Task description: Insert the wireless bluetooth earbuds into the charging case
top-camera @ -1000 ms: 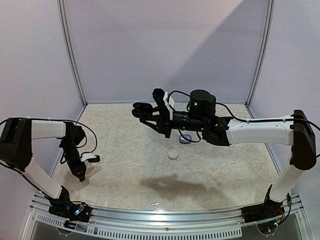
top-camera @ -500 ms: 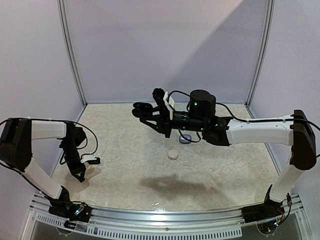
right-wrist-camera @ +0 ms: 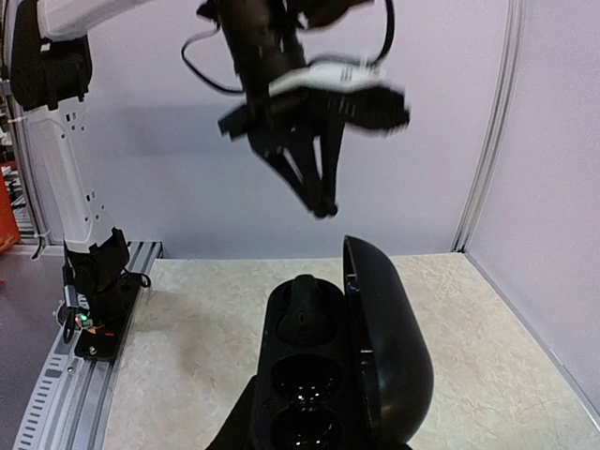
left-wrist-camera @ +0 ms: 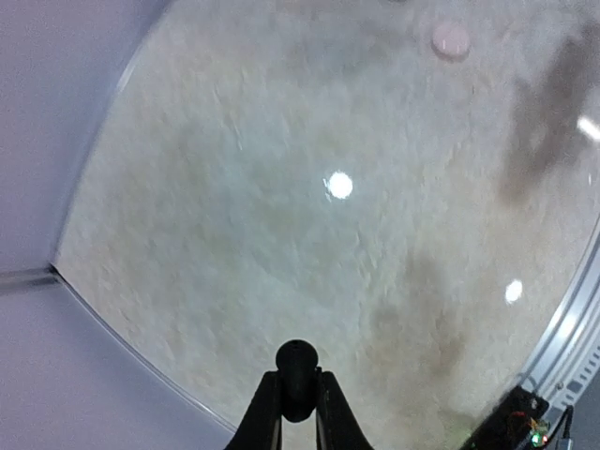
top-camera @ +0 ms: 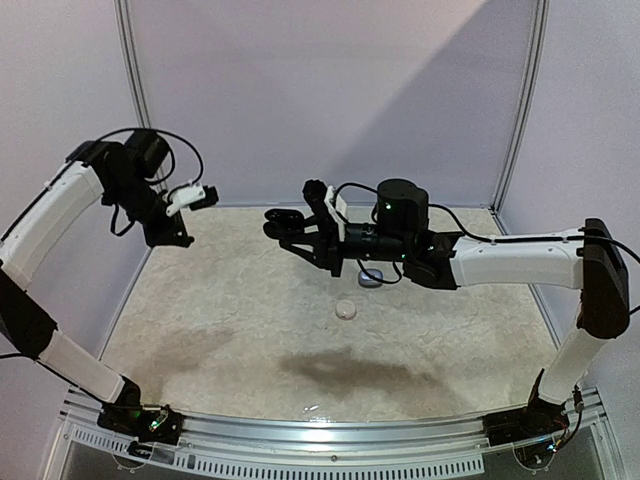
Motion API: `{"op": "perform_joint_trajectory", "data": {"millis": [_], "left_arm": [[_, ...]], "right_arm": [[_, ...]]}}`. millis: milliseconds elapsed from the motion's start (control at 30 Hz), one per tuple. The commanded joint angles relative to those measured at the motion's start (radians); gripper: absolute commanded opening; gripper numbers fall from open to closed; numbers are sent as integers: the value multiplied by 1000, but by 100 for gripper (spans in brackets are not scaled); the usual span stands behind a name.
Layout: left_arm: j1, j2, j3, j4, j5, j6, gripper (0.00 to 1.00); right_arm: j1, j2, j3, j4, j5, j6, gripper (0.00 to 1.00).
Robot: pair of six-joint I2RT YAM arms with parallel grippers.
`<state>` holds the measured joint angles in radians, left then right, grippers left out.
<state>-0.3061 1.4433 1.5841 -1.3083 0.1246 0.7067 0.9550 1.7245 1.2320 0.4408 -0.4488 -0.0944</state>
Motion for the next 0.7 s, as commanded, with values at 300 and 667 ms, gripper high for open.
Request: {"op": "perform_joint_trajectory", "data": {"millis": [300, 667], "left_arm": [[-372, 128, 584, -462, 32, -91, 0], [-553, 172, 562, -462, 15, -53, 0]], "right_arm": [[-7, 155, 183, -95, -139, -56, 9], [-8, 175, 211, -99, -140, -51, 10]]}}
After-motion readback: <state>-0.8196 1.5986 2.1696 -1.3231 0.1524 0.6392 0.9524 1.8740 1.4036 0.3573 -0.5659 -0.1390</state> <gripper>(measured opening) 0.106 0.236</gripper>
